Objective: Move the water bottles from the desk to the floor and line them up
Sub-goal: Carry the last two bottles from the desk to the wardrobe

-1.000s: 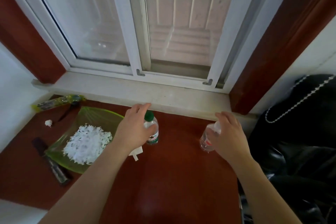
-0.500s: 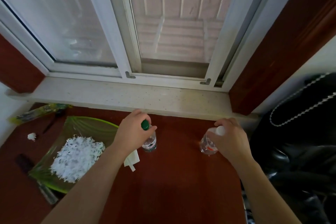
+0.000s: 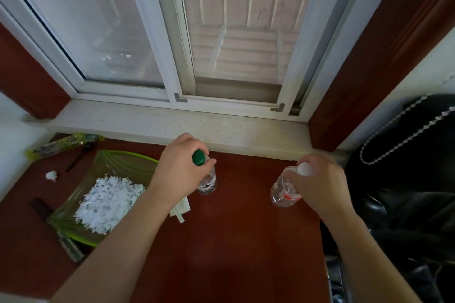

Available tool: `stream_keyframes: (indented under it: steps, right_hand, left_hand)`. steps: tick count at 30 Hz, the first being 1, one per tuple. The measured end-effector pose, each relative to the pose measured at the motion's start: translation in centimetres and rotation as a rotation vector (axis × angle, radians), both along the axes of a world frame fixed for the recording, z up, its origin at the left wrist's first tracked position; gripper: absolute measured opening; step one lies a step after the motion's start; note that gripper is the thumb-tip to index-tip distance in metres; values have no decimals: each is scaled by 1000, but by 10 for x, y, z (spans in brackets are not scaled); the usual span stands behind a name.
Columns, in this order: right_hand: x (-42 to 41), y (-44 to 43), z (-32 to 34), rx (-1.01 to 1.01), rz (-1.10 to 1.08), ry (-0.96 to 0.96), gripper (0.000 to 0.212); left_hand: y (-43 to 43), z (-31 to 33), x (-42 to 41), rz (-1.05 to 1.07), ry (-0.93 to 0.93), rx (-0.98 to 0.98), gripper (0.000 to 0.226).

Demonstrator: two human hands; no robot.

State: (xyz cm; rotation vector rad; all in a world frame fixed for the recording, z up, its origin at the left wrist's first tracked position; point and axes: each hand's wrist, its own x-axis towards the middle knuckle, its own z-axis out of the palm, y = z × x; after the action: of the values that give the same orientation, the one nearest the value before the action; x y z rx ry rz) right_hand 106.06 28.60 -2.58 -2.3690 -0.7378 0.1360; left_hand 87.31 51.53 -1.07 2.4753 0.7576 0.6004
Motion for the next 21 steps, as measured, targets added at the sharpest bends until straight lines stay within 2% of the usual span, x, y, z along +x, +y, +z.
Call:
stream_keyframes:
  steps: [6, 11, 21]
  right_hand:
    - [-32, -25, 48, 70, 32, -139, 23]
    - [-74, -45, 85, 116, 41, -163, 23]
    - [-191, -88, 111, 130, -183, -123, 21]
  left_hand:
    - [-34, 44, -24, -28, -108, 44, 21]
    - [-59, 68, -48, -92, -165, 58, 22]
    - [-102, 72, -100, -349, -157, -39, 19]
